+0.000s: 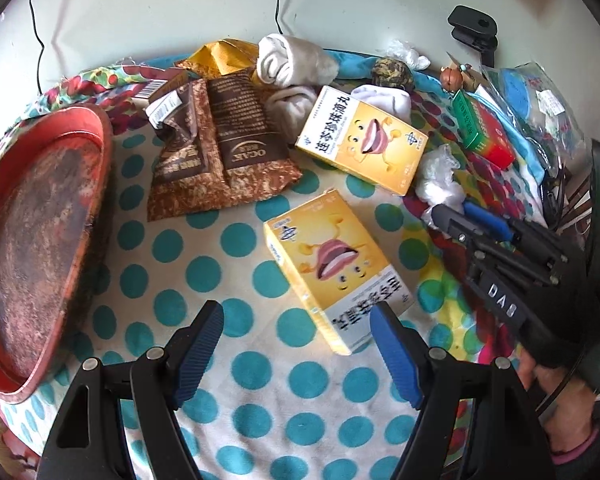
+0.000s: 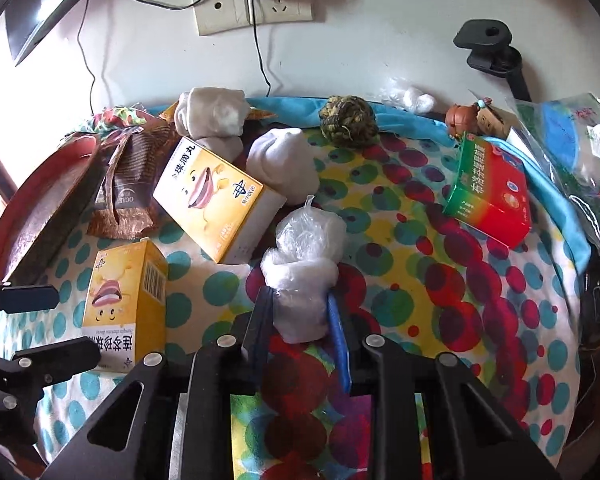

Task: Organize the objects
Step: 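Reach the left gripper to the yellow medicine box and grasp it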

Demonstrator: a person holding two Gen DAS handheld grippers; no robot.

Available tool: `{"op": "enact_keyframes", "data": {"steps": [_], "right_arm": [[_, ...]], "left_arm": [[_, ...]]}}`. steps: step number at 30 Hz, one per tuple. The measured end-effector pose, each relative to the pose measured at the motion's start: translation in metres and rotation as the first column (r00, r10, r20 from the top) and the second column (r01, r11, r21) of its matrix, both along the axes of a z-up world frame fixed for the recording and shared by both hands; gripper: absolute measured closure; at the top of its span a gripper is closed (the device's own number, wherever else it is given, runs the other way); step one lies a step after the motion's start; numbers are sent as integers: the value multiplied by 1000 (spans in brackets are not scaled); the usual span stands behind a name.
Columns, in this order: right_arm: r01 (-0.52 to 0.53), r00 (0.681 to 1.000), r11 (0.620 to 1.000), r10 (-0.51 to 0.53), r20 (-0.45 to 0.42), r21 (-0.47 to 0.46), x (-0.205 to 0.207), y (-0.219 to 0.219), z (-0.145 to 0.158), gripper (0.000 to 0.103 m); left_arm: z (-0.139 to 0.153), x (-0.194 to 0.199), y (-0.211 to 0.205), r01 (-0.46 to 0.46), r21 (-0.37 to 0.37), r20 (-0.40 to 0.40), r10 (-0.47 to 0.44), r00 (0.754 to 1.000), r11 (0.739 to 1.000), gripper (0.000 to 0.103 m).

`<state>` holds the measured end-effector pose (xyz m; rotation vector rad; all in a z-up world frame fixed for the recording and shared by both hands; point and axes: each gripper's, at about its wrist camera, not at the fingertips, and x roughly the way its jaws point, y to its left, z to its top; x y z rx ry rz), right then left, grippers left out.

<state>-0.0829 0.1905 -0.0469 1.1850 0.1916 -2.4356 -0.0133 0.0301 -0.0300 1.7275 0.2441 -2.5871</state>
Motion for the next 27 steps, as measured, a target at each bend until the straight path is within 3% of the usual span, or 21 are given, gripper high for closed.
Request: {"op": "enact_keyframes", "data": {"steps": [13, 20, 24, 25, 27], "right_arm": [[1, 1000, 996, -3, -15, -84, 10, 15, -3, 79], [3, 1000, 996, -3, -4, -84, 9, 15, -4, 79], [3, 1000, 997, -2, 2, -74, 9, 12, -5, 78], [5, 1000, 997, -4, 1, -72, 9, 12, -5, 78], [5, 1000, 997, -5, 3, -72, 8, 12, -4, 78]], "left_arm": [[-7, -28, 16, -116, 38, 38, 115, 993, 993, 25], [-24, -38, 23, -124, -11, 65, 124, 990, 992, 25], [-24, -37, 24, -103, -52, 27, 104, 994, 993, 26], [-24, -35, 24, -87, -47, 17, 88, 996, 995, 35], [-22, -34, 23, -75, -38, 9, 75, 997, 996, 41]]}}
